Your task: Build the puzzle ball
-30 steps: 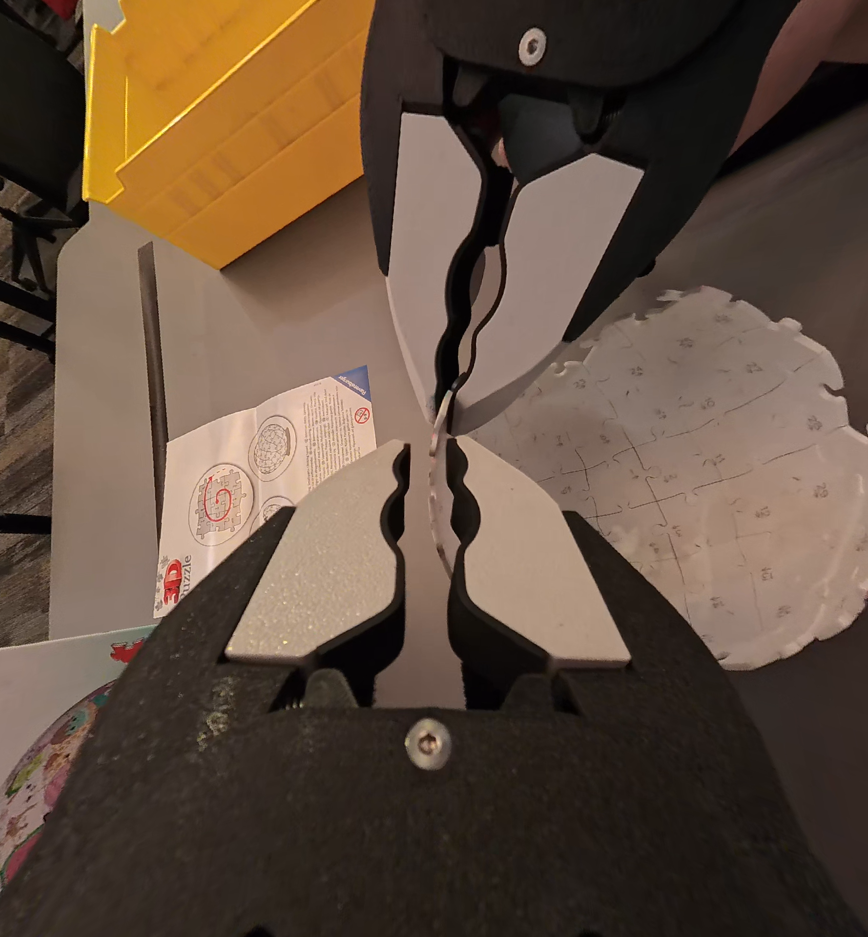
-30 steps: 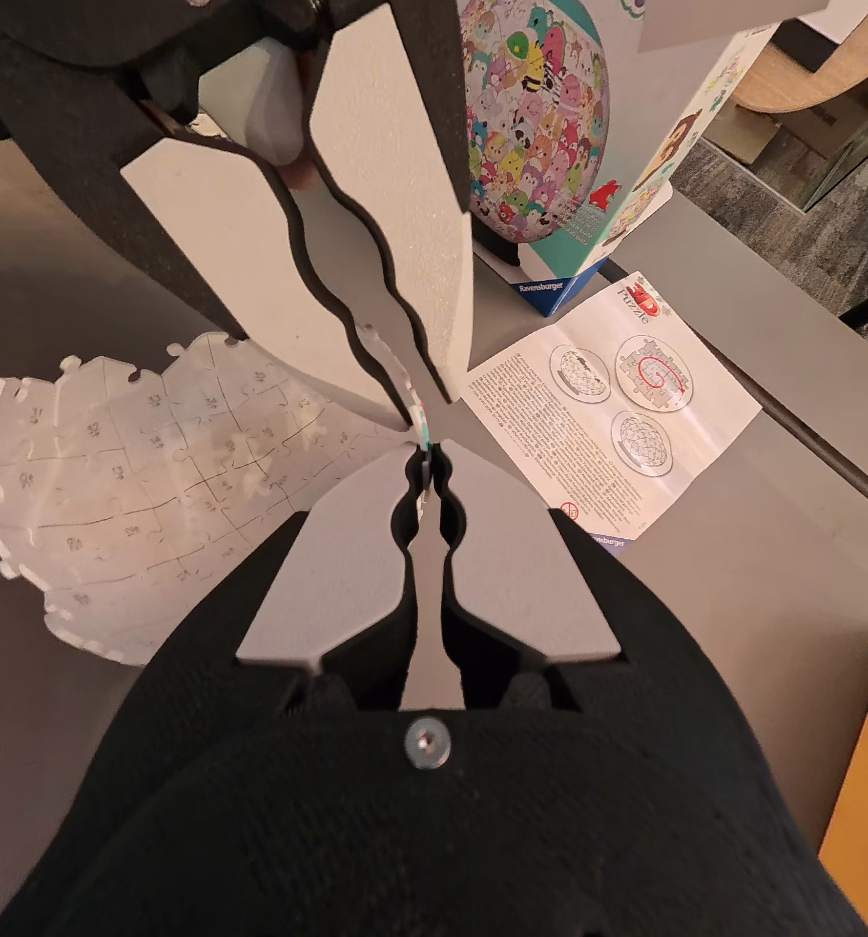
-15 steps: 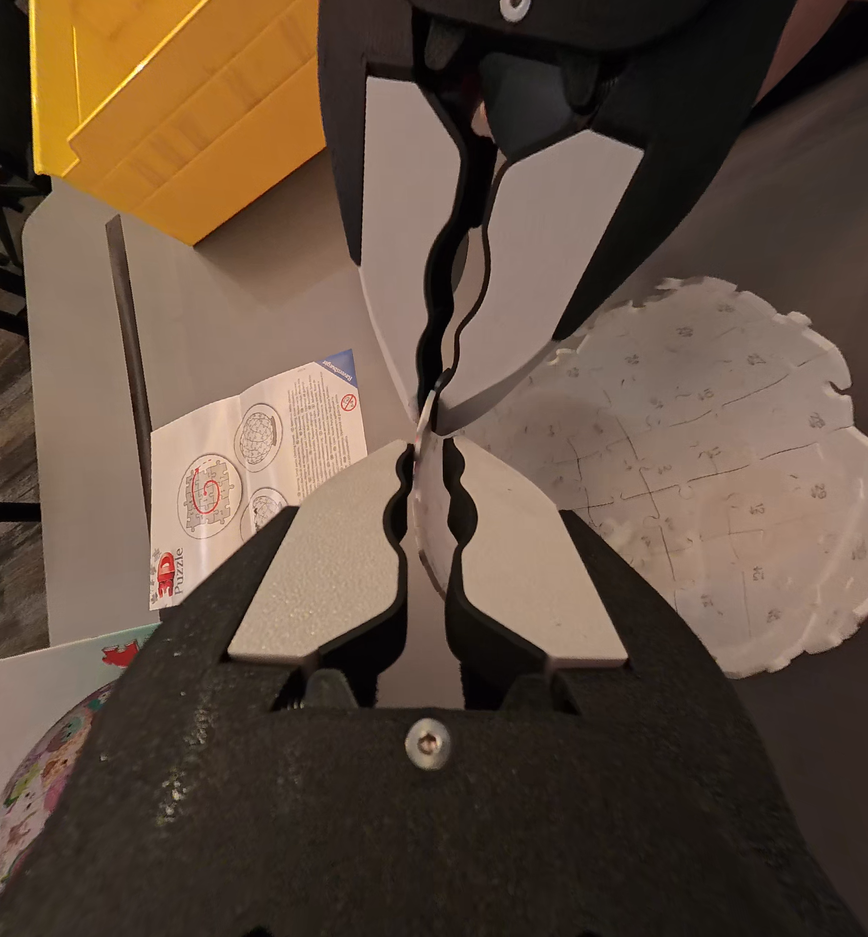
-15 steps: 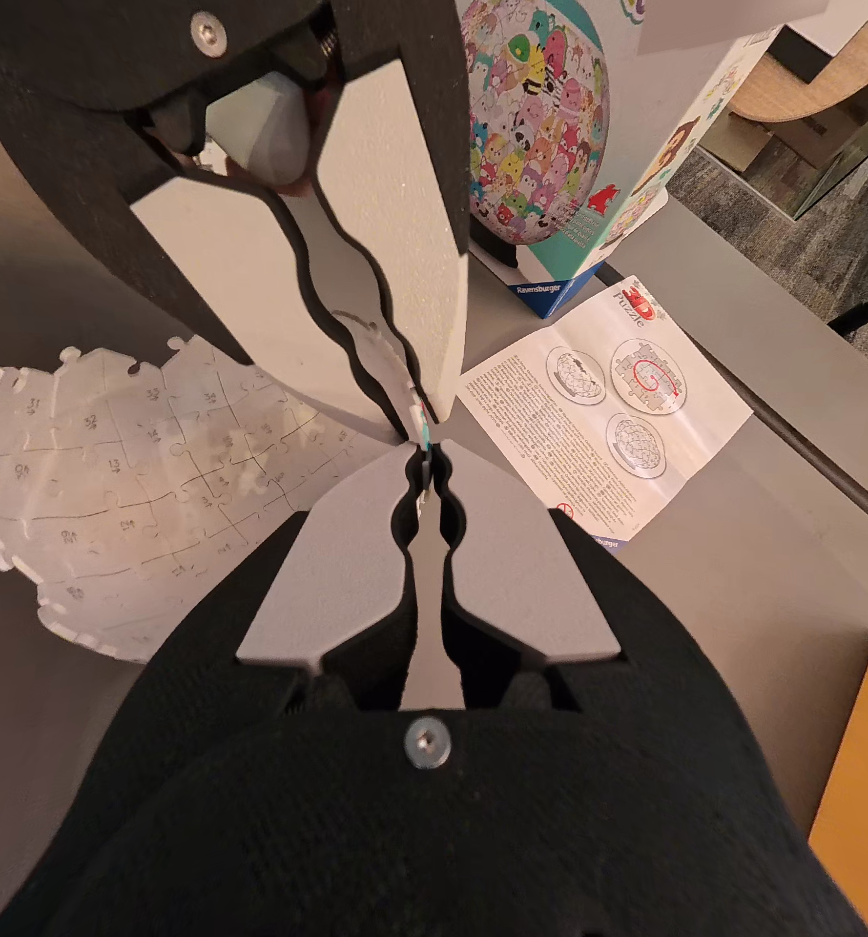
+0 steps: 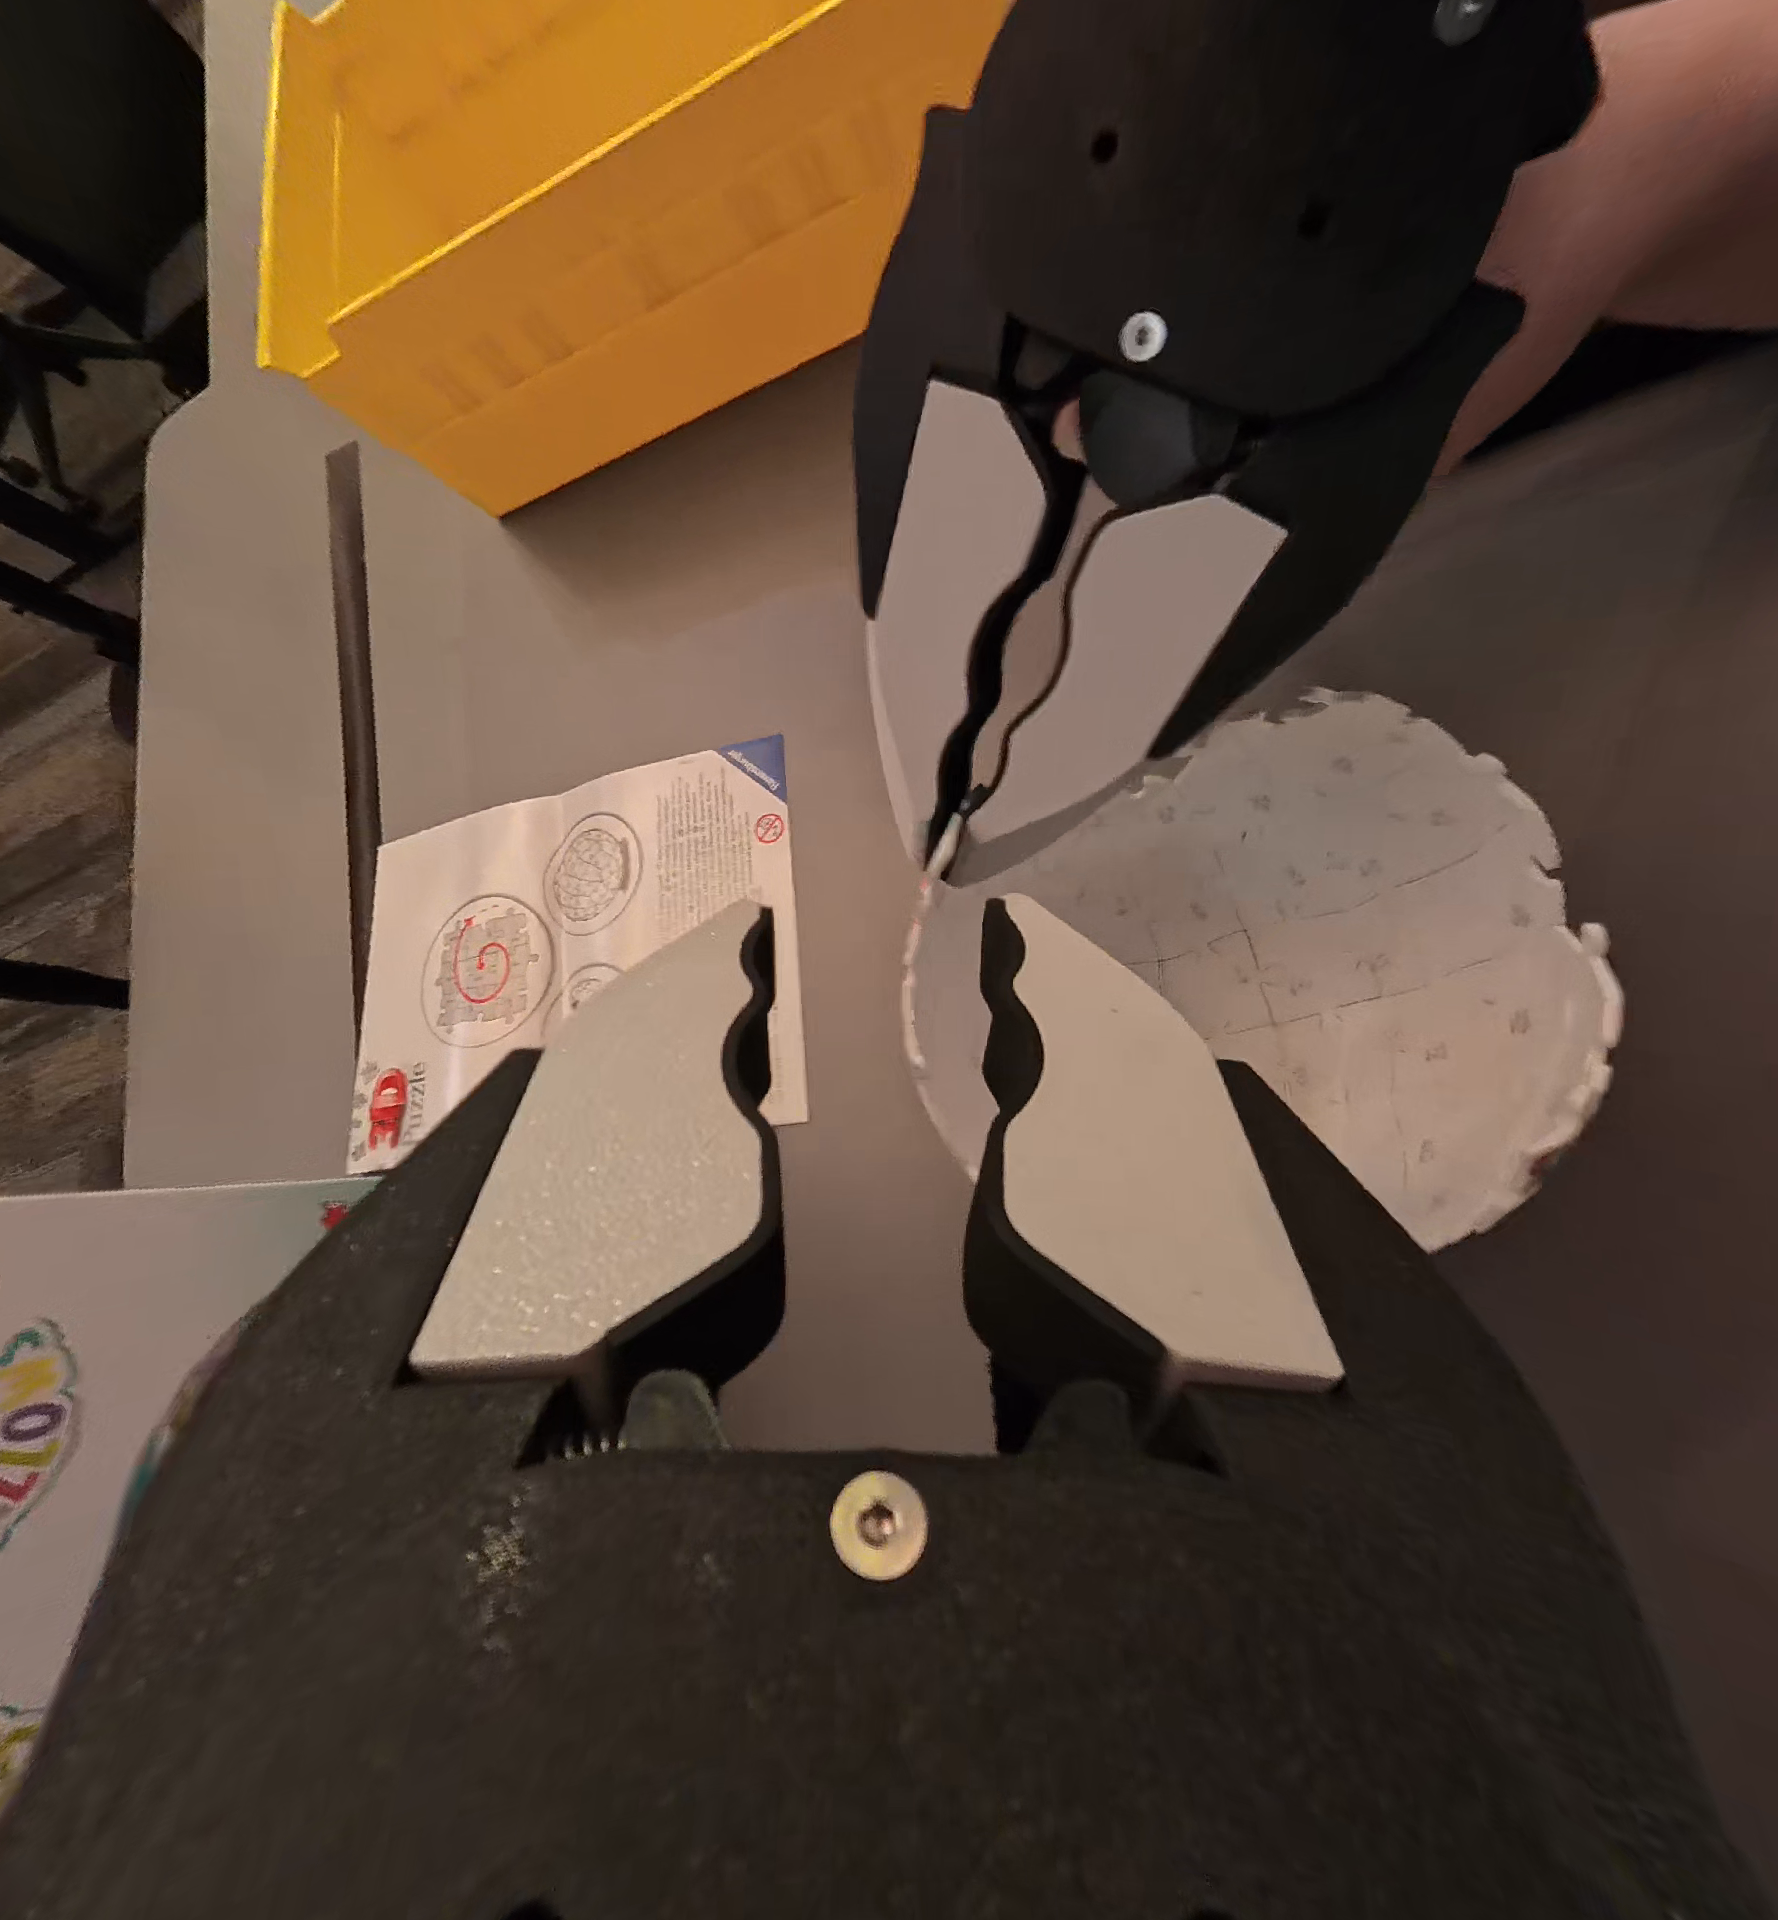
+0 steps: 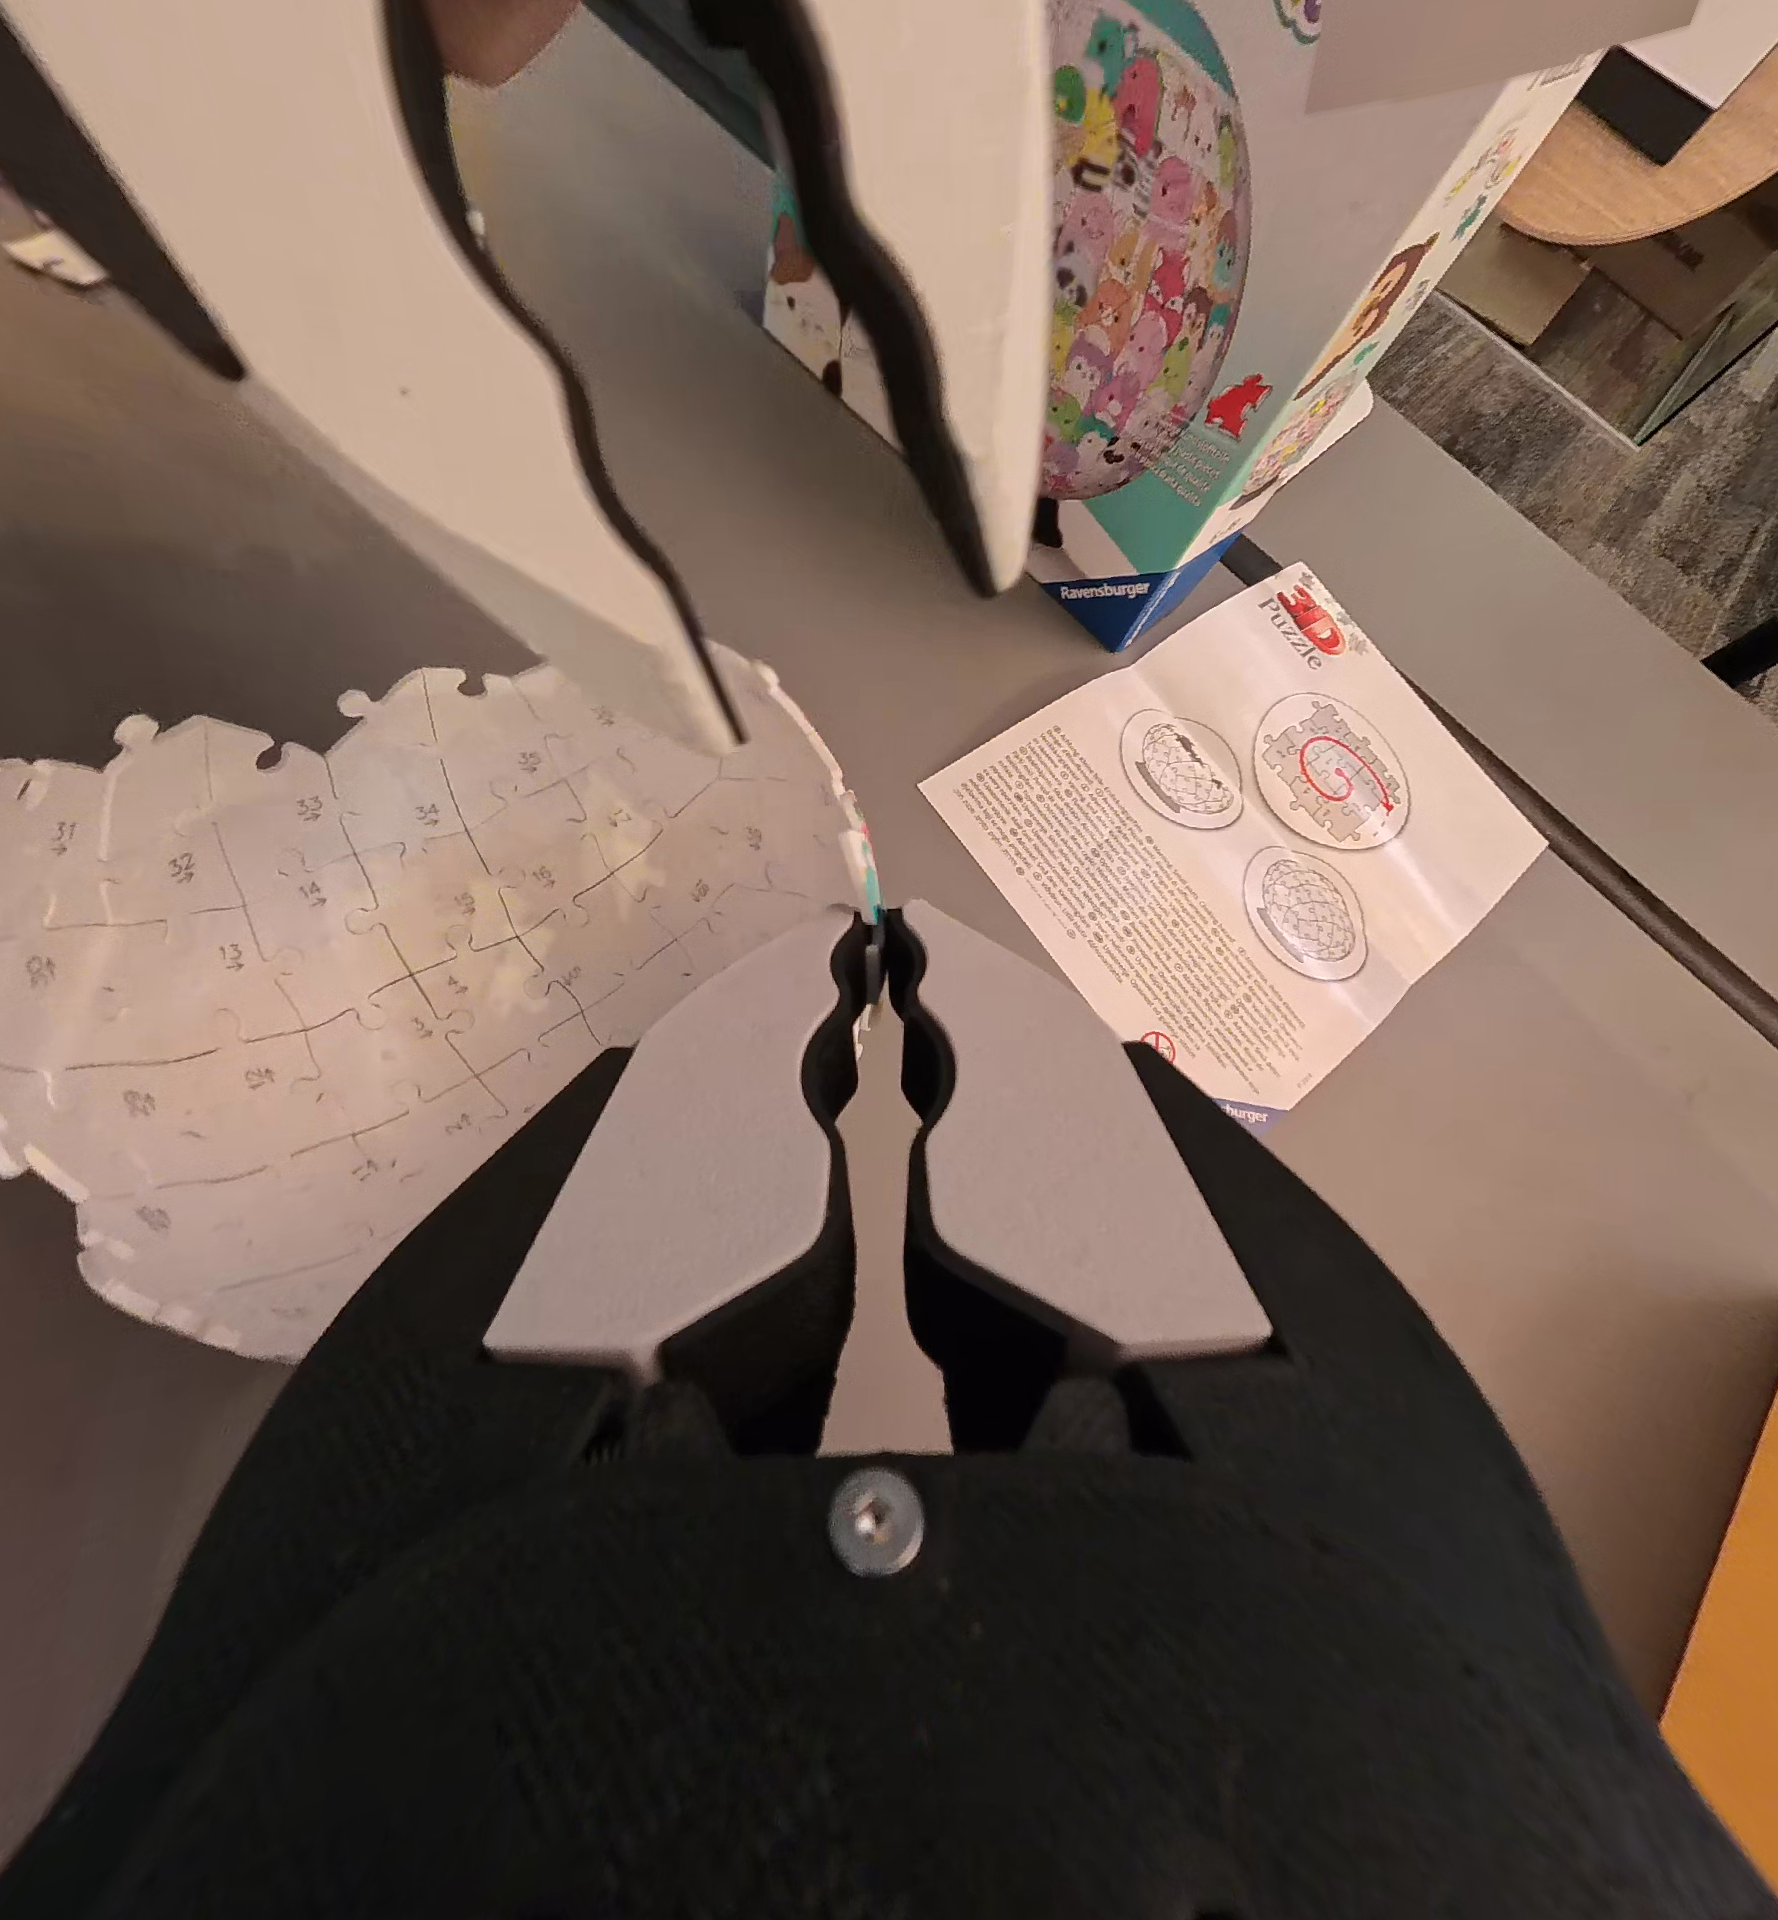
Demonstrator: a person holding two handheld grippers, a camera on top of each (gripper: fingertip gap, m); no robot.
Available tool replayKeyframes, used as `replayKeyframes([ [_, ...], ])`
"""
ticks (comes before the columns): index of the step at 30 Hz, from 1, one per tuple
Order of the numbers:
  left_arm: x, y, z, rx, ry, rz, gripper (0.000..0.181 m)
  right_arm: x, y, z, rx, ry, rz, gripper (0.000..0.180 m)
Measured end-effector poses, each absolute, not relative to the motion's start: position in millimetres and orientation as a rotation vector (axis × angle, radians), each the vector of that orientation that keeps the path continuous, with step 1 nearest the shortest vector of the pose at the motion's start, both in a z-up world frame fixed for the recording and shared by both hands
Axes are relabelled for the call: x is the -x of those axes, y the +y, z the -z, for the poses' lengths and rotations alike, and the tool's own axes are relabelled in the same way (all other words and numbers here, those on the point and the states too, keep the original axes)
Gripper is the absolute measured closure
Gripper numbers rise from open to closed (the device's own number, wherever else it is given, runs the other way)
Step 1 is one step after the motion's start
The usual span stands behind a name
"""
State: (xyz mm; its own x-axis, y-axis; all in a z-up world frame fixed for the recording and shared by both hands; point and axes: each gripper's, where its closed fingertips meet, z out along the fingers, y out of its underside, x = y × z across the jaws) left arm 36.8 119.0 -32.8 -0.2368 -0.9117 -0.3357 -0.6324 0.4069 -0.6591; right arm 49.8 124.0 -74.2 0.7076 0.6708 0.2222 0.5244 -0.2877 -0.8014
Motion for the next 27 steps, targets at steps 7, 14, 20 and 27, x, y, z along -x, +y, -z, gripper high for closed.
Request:
replayKeyframes([
  [7, -34.7, 127.3, 39.1, 1.245, 2.223, 0.403, 0.142, -50.2, 123.6, 74.6, 1.960, -0.924, -0.194, 0.176],
  [14, -42.2, 123.3, 64.7, 1.234, 2.357, 0.313, 0.149, -49.7, 123.9, 75.0, 1.962, -0.913, -0.200, 0.176],
  [20, -44.2, 121.7, 77.7, 1.198, 2.384, 0.261, 0.161, -49.7, 124.0, 76.5, 1.966, -0.913, -0.201, 0.176],
  [27, -45.6, 121.6, 80.5, 1.216, 2.416, 0.256, 0.174, -49.4, 123.7, 76.3, 1.966, -0.915, -0.196, 0.176],
])
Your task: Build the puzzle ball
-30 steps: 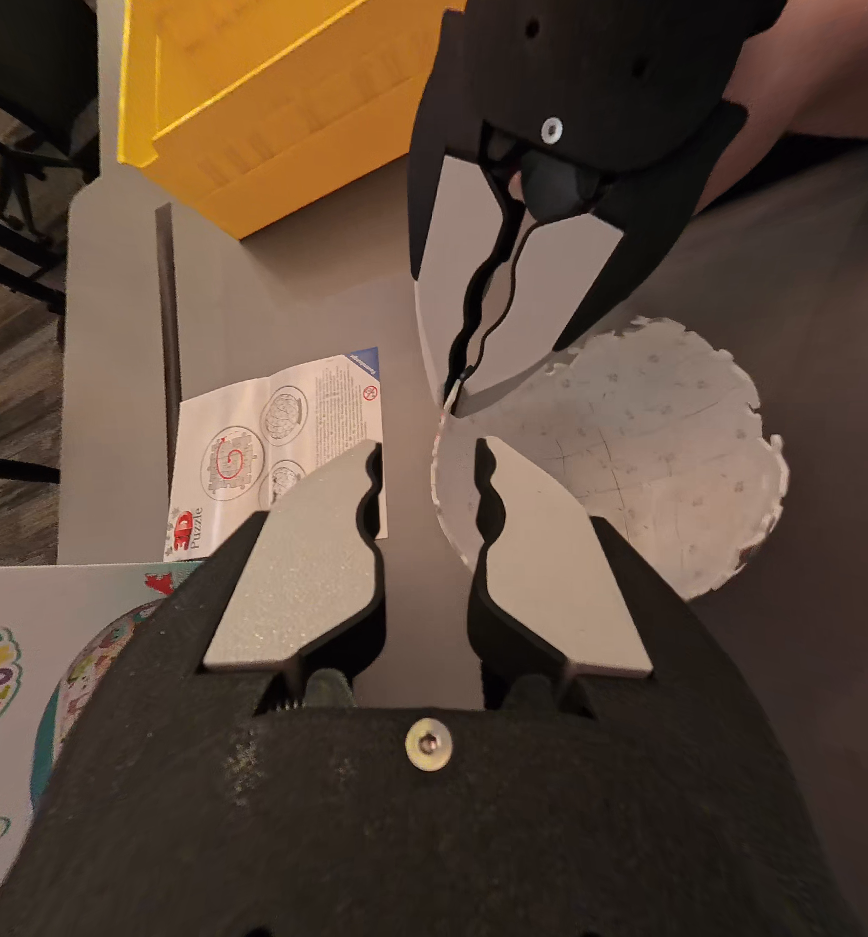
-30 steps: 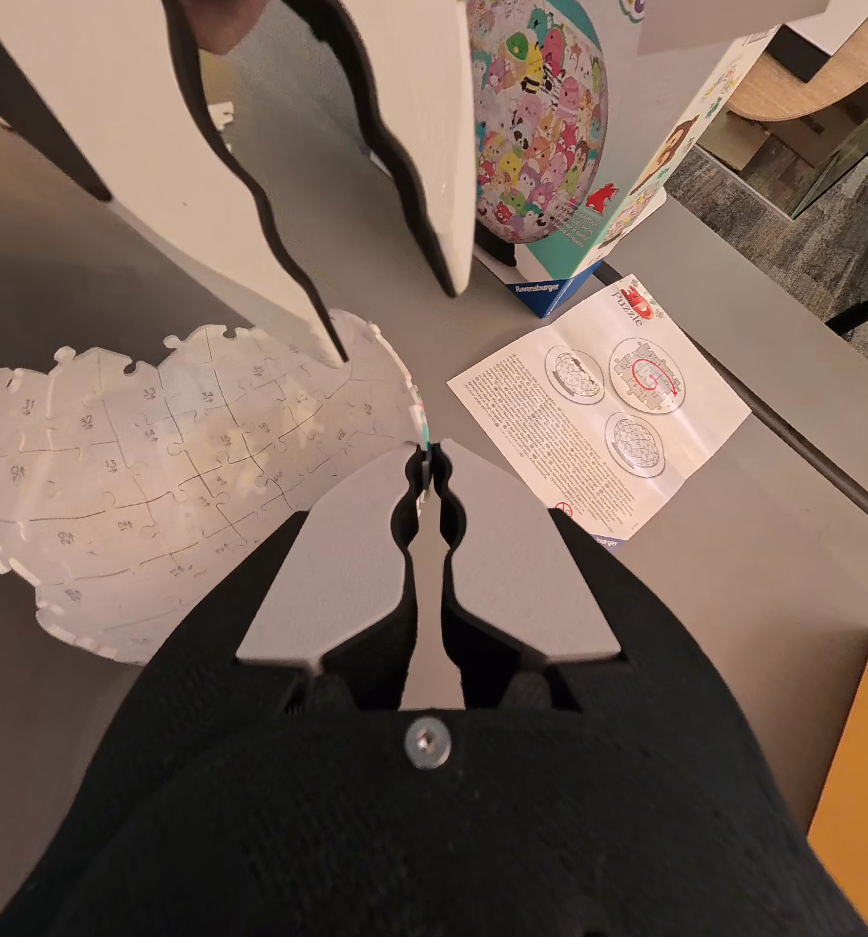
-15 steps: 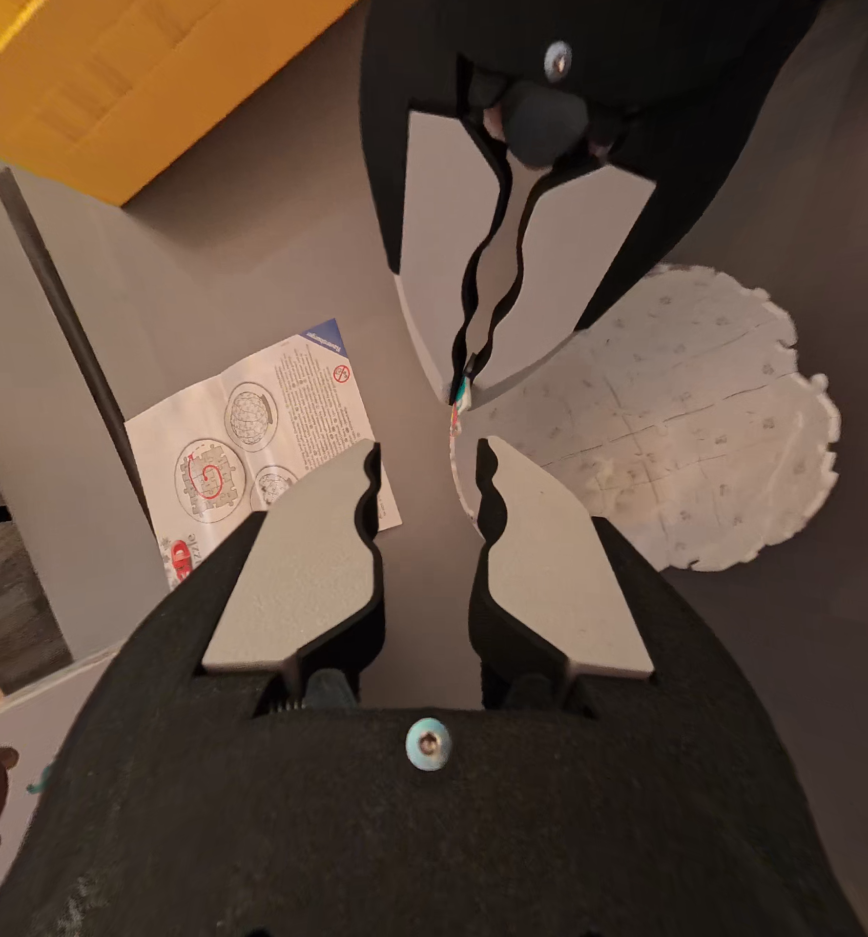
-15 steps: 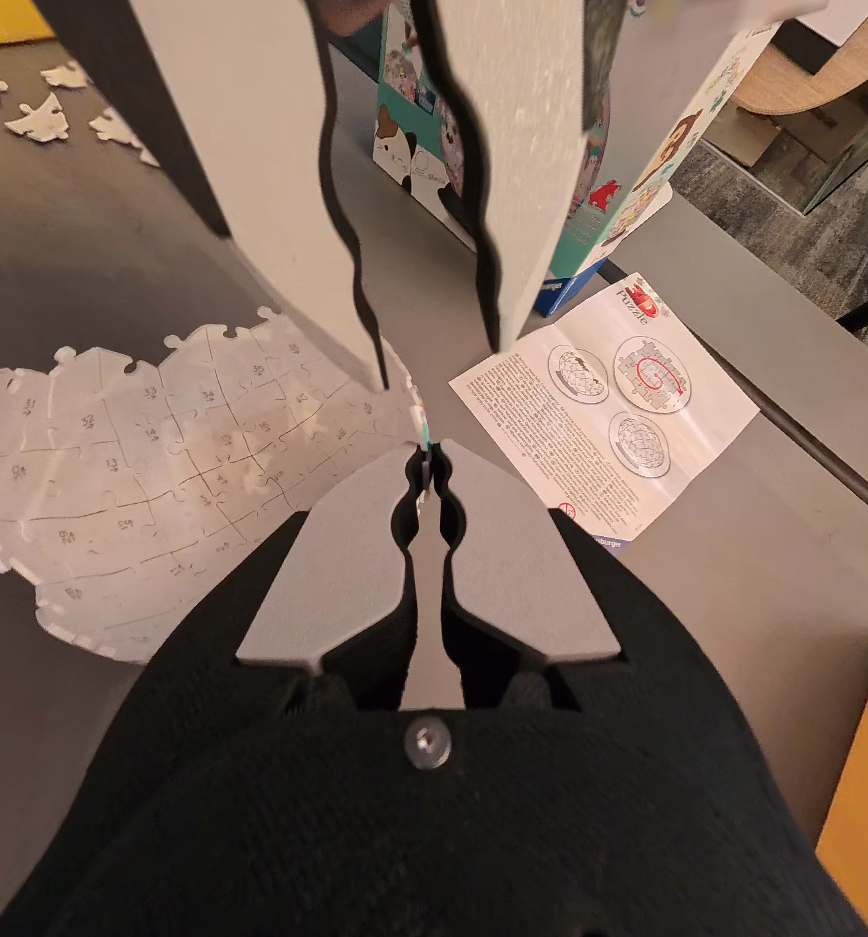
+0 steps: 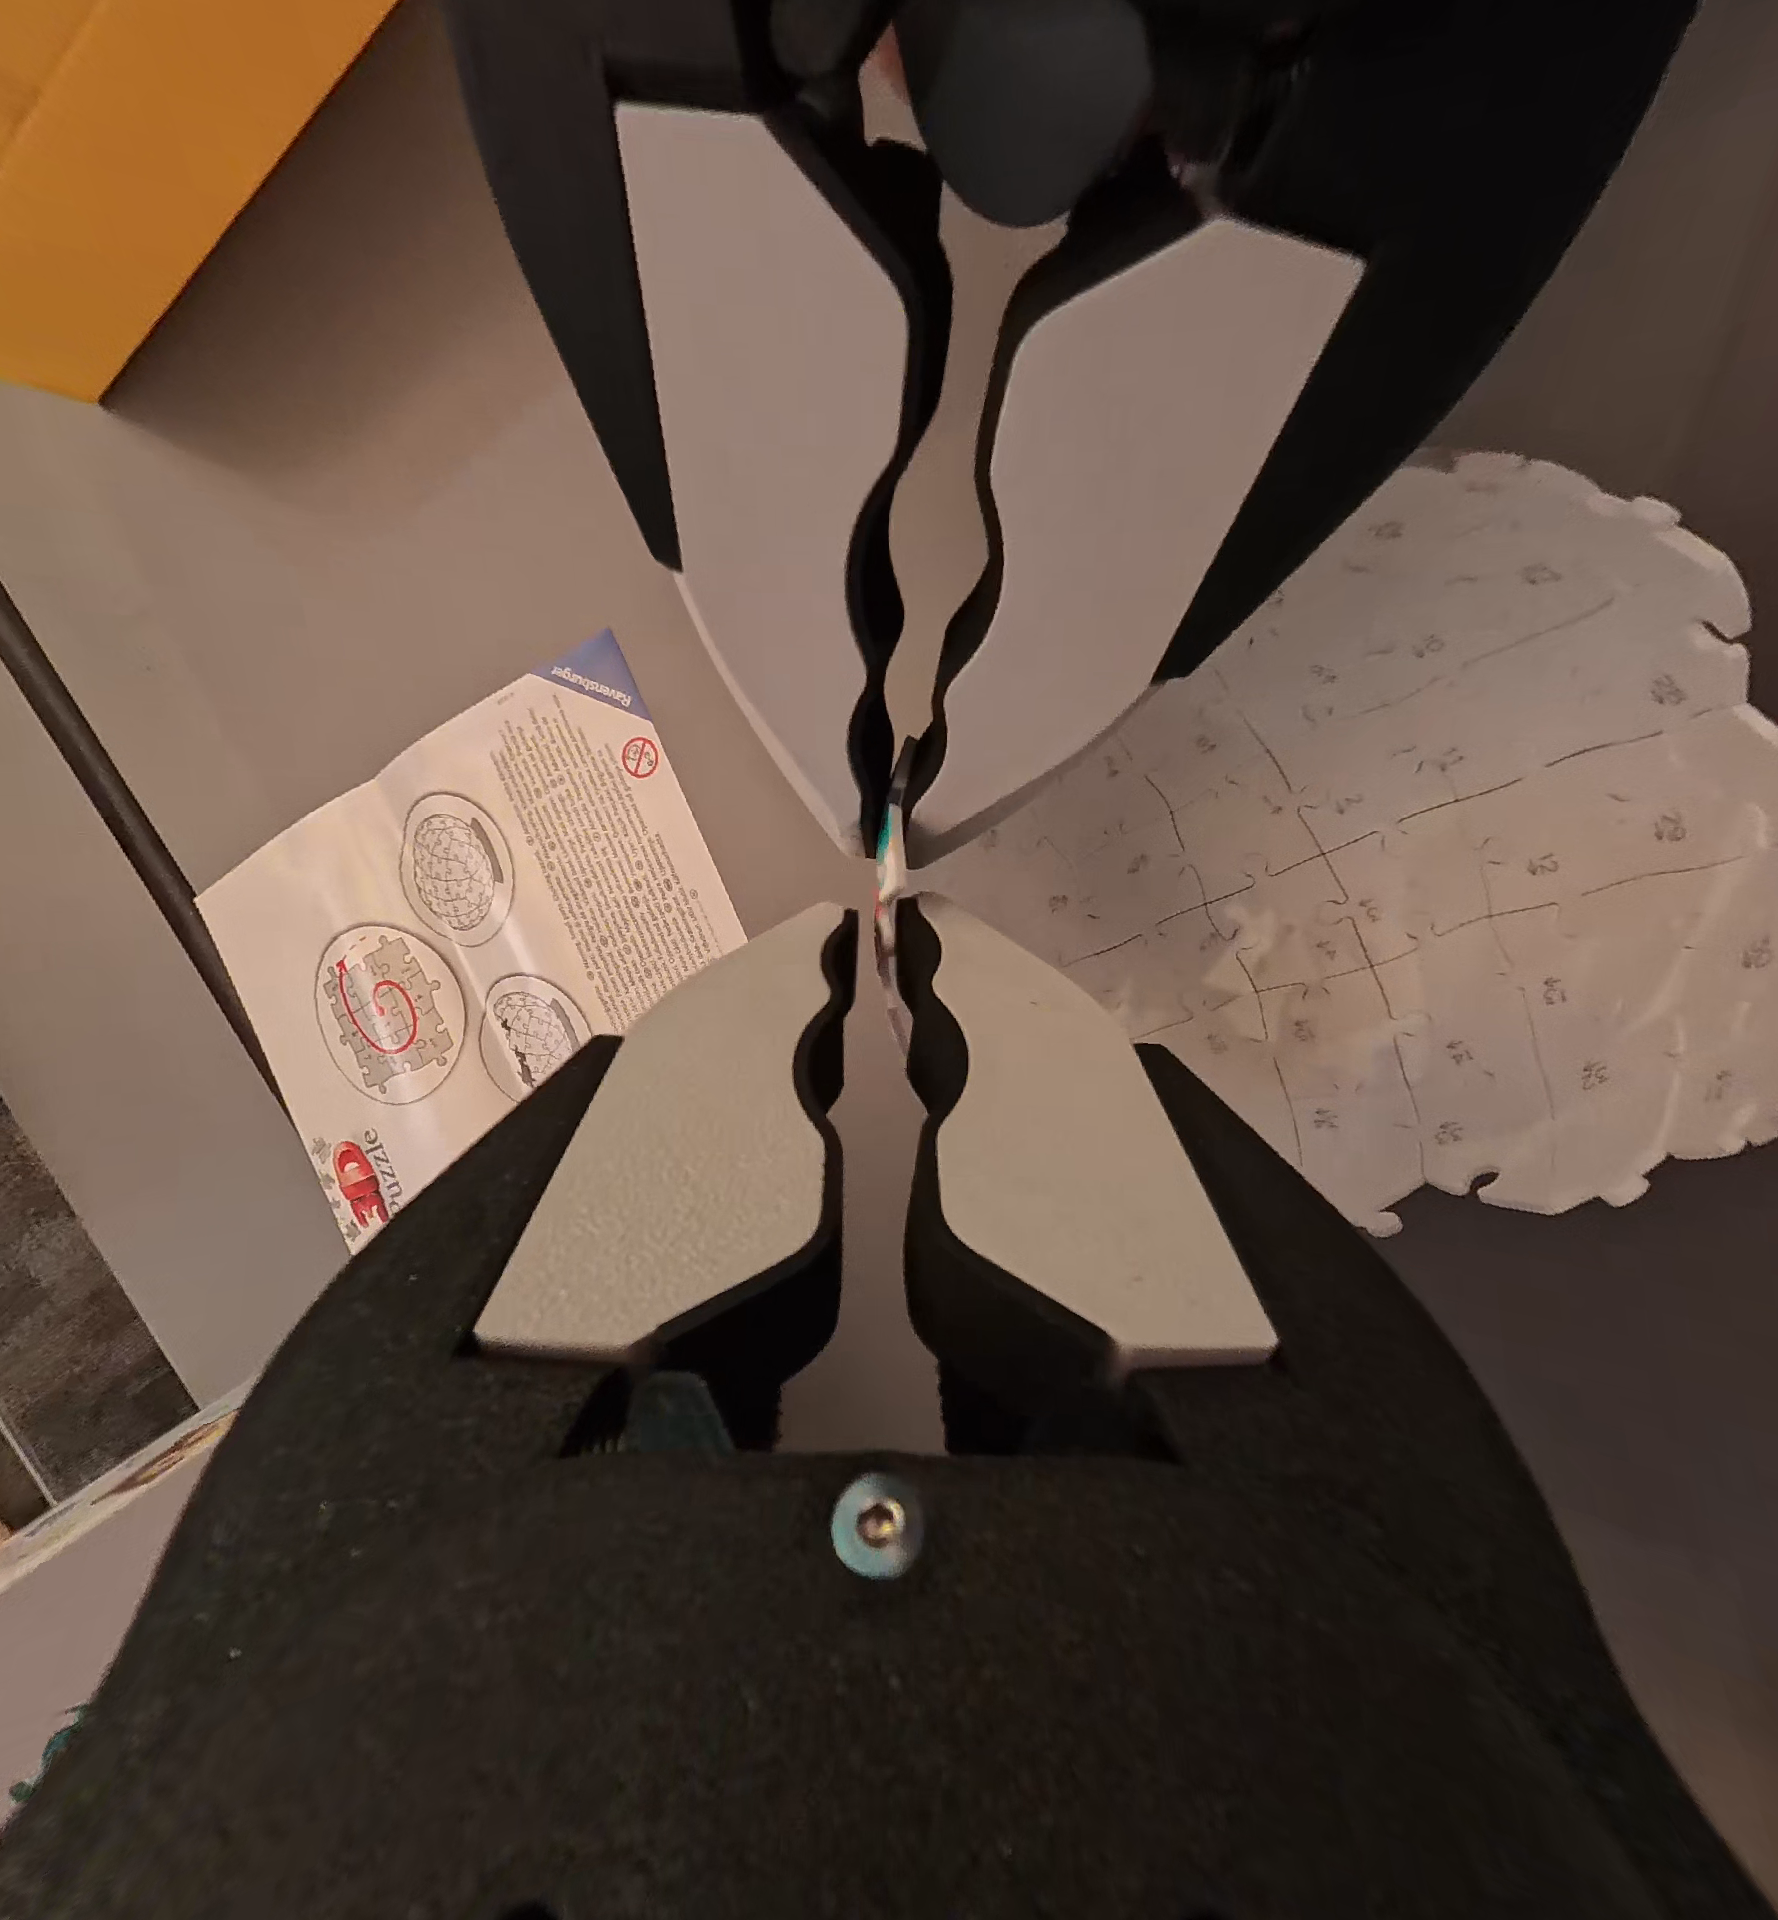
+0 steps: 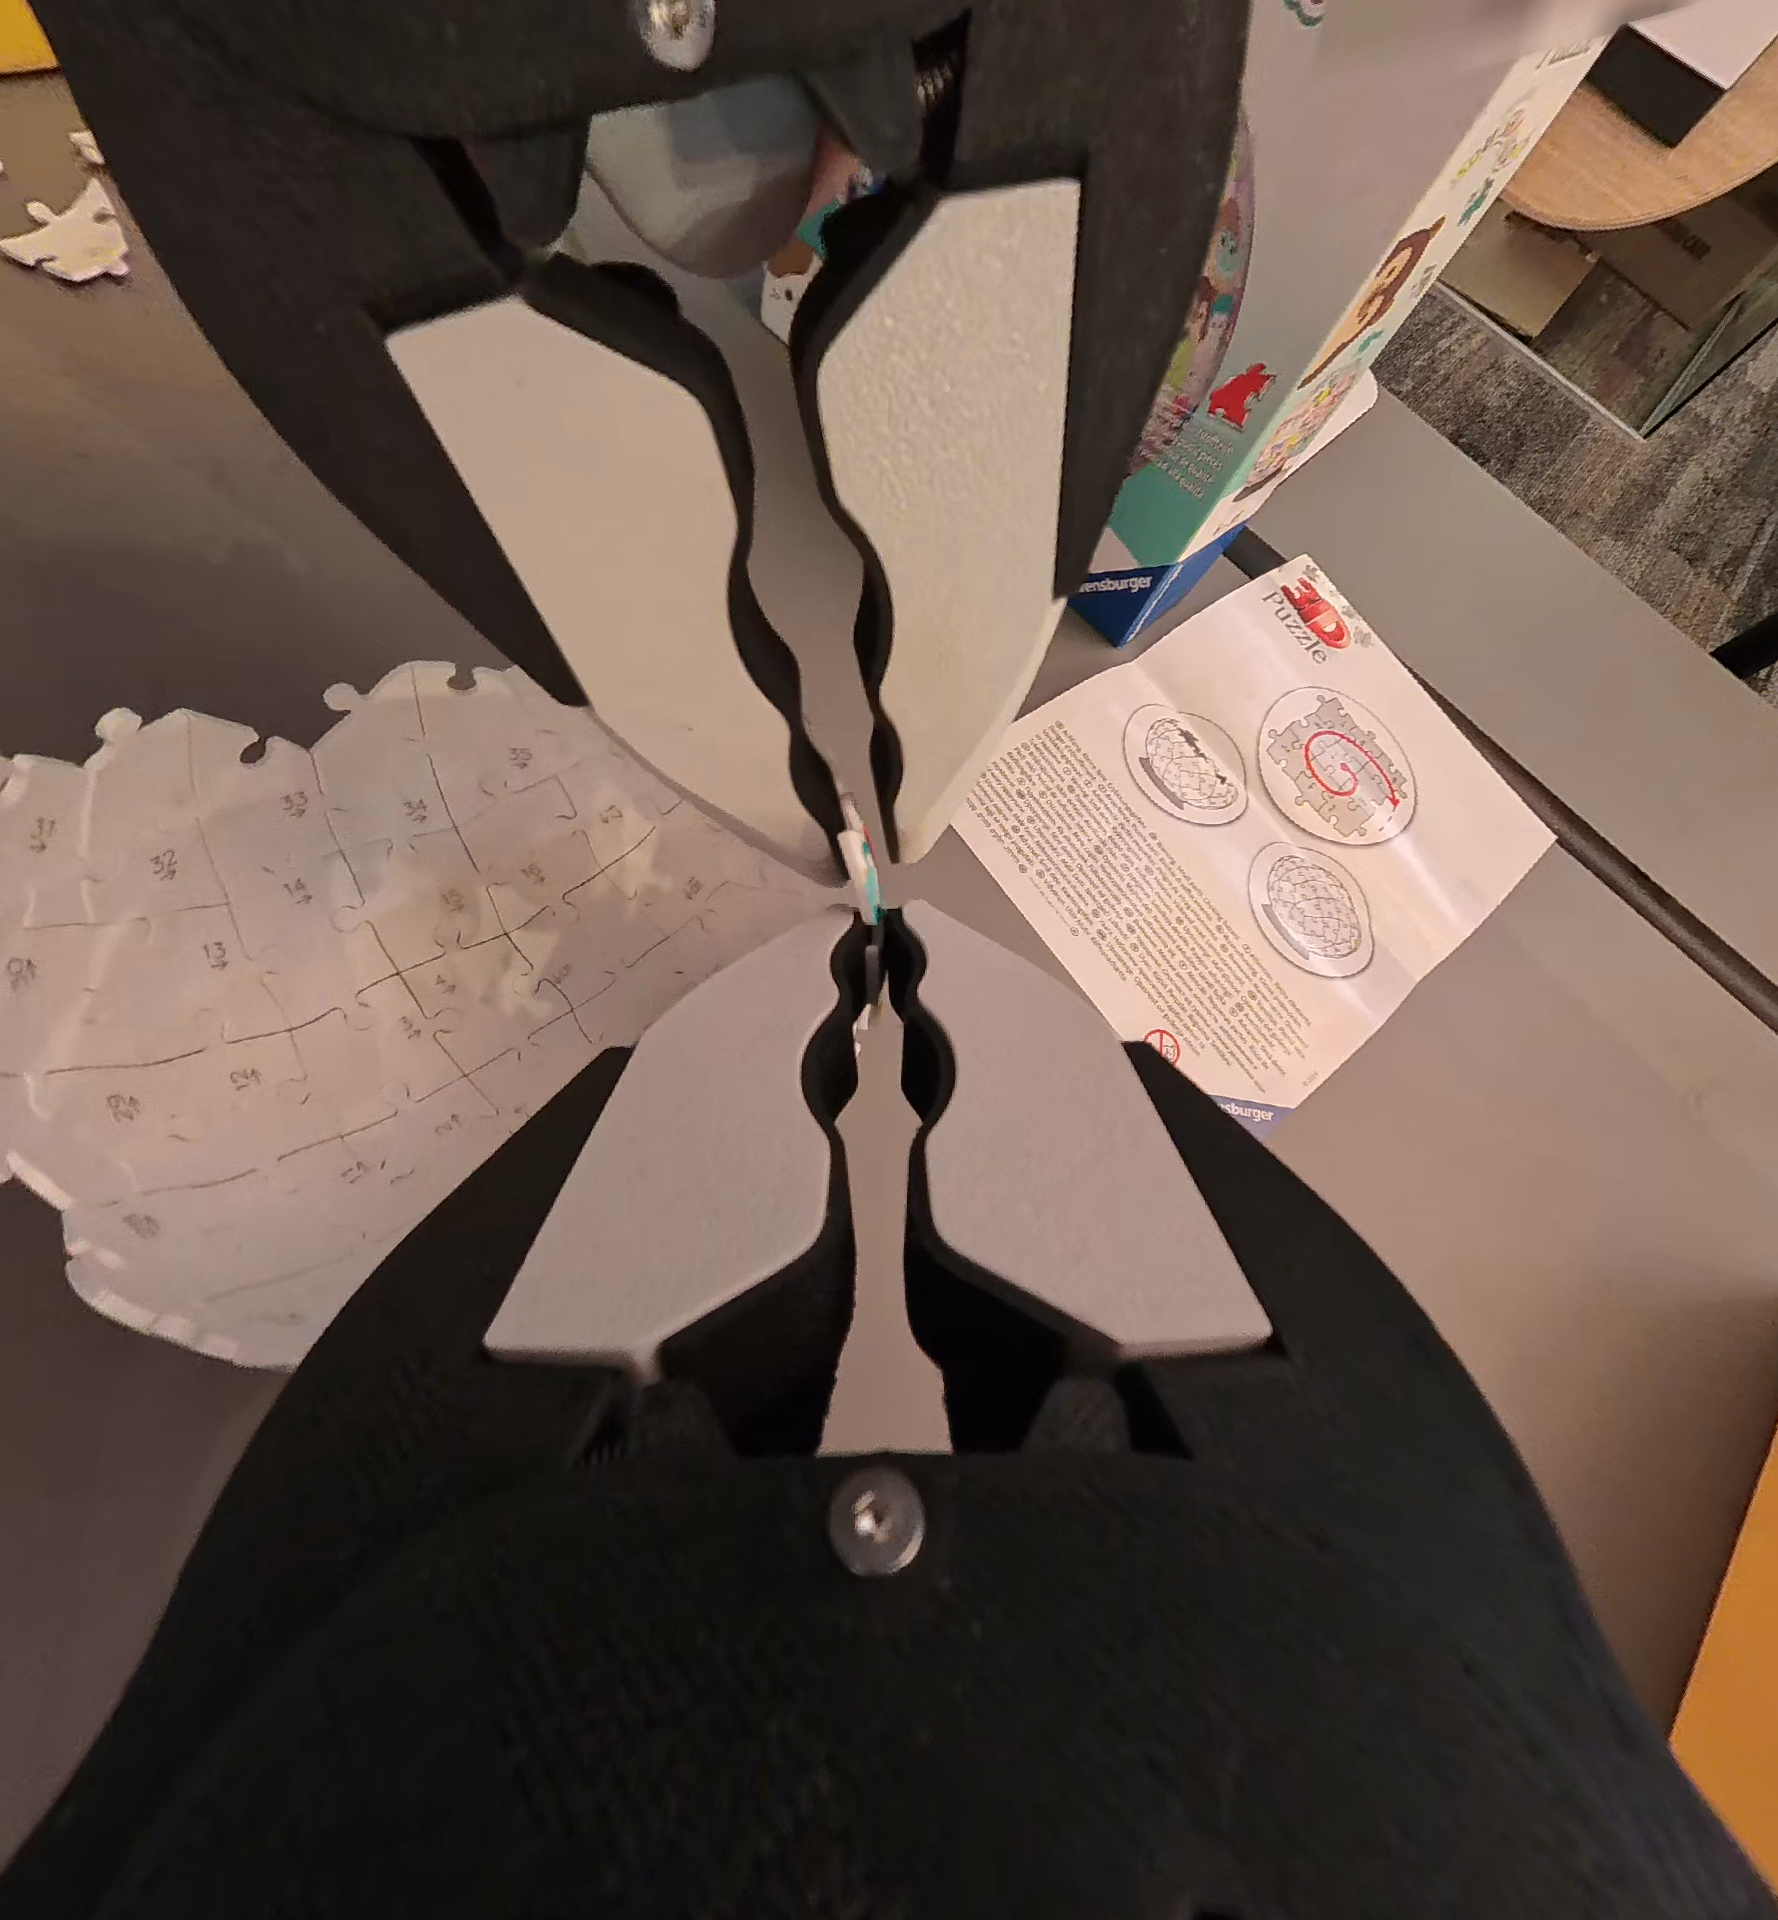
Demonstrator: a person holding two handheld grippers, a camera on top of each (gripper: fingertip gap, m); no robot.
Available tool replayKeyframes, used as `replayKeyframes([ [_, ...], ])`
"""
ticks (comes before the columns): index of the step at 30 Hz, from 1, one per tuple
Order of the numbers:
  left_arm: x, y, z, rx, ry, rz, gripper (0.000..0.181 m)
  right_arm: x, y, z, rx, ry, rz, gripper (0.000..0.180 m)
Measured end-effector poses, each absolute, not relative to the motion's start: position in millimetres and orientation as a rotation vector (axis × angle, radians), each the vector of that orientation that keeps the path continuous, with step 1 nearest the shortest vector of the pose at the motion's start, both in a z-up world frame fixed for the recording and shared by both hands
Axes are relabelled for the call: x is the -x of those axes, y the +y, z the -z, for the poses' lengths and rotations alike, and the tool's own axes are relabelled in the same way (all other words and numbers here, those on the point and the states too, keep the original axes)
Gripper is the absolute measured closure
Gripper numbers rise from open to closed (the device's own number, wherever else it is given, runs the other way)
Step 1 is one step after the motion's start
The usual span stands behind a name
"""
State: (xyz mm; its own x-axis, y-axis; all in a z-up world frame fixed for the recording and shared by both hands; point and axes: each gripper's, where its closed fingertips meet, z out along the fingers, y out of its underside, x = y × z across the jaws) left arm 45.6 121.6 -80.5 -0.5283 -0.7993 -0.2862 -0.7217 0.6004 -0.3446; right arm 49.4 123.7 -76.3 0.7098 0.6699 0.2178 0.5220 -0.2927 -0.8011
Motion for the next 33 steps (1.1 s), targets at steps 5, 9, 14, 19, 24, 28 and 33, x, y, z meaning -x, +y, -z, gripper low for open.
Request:
replayKeyframes([
  [5, -47.9, 121.8, 83.2, 1.218, 2.431, 0.237, 0.176, -49.8, 123.3, 75.9, 1.966, -0.907, -0.208, 0.176],
  [9, -47.5, 120.4, 85.2, 1.207, 2.446, 0.242, 0.178, -49.3, 123.3, 76.3, 1.967, -0.900, -0.225, 0.176],
  [14, -48.8, 120.8, 86.9, 1.191, 2.440, 0.265, 0.178, -50.6, 123.7, 78.1, 1.960, -0.892, -0.236, 0.176],
  [19, -46.2, 122.9, 85.4, 1.180, 2.434, 0.267, 0.179, -56.9, 122.1, 72.1, 1.944, -0.863, -0.247, 0.164],
  [24, -45.8, 123.5, 85.2, 1.190, 2.431, 0.274, 0.179, -59.6, 114.9, 64.6, 1.940, -0.839, -0.390, 0.164],
  [28, -46.2, 123.7, 84.8, 1.192, 2.431, 0.276, 0.179, -54.6, 115.1, 62.8, 1.920, -0.905, -0.386, 0.164],
  [33, -46.1, 124.5, 85.1, 1.197, 2.429, 0.284, 0.179, -51.5, 118.5, 76.5, 1.952, -0.963, -0.342, 0.164],
])
